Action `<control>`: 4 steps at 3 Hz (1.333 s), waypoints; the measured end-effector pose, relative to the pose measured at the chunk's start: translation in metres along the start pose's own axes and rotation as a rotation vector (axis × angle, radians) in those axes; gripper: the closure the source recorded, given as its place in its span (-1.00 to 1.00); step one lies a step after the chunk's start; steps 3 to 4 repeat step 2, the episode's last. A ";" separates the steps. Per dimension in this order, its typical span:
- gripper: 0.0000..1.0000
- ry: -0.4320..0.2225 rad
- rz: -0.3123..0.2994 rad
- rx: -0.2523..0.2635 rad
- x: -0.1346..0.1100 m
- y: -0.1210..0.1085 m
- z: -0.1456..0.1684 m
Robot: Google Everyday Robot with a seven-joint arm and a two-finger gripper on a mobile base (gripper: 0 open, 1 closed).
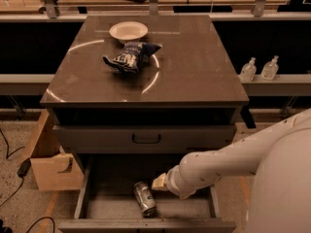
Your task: Place 7up can into middle drawer
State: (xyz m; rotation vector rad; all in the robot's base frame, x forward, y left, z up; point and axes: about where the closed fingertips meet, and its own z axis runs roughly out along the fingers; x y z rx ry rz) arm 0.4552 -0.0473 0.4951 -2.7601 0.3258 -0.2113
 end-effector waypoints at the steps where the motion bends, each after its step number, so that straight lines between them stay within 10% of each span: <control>1: 0.21 0.056 0.011 -0.072 0.007 0.022 -0.026; 2: 0.68 0.074 0.028 -0.097 0.017 0.021 -0.027; 4: 0.68 0.074 0.028 -0.097 0.017 0.021 -0.027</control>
Offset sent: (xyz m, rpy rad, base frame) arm -0.0025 -0.0255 0.0148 -0.0639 -0.0276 -0.0310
